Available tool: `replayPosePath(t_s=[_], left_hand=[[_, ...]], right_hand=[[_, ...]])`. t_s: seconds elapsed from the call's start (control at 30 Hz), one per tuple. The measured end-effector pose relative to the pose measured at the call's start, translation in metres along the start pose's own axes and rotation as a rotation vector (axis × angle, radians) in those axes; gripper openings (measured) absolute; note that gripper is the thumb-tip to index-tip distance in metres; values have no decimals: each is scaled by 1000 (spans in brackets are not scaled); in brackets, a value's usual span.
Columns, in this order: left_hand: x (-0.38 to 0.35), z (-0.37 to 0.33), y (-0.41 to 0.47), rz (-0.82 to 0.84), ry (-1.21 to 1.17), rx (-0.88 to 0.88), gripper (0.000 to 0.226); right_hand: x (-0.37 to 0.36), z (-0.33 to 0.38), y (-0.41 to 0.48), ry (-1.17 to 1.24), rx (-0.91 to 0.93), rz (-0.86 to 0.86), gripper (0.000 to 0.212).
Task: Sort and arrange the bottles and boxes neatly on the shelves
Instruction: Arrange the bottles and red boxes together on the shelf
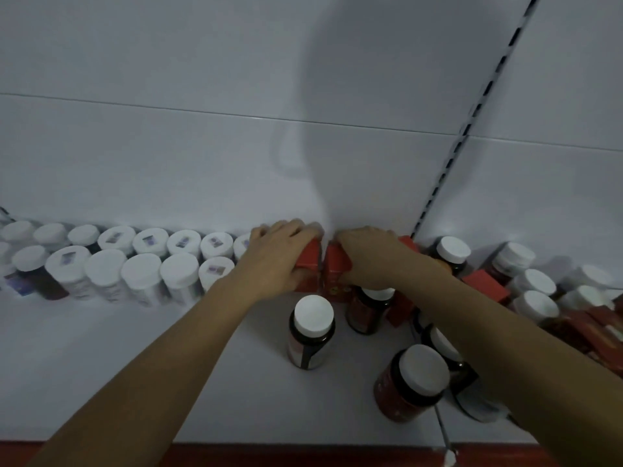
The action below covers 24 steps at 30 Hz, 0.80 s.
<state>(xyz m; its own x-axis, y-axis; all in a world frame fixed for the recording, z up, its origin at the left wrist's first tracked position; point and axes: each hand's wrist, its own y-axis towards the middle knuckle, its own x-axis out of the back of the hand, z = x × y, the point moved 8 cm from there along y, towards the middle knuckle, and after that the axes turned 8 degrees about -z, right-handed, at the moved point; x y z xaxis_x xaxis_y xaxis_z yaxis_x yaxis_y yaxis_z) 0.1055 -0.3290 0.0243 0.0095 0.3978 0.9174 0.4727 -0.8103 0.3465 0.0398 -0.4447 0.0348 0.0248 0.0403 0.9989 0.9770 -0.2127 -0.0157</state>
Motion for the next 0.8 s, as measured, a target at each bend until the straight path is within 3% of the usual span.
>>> replayPosePath(t_s=[0.2, 0.47, 0.8], left_hand=[[33, 16, -27, -105, 1, 52, 65], [27, 39, -61, -19, 91, -5, 58], [28, 57, -73, -87, 37, 1, 64]], right_hand=[[12, 13, -1, 3, 73, -60, 42], [18, 49, 25, 170, 162, -142, 34], [8, 69, 49, 323, 106, -222, 38]])
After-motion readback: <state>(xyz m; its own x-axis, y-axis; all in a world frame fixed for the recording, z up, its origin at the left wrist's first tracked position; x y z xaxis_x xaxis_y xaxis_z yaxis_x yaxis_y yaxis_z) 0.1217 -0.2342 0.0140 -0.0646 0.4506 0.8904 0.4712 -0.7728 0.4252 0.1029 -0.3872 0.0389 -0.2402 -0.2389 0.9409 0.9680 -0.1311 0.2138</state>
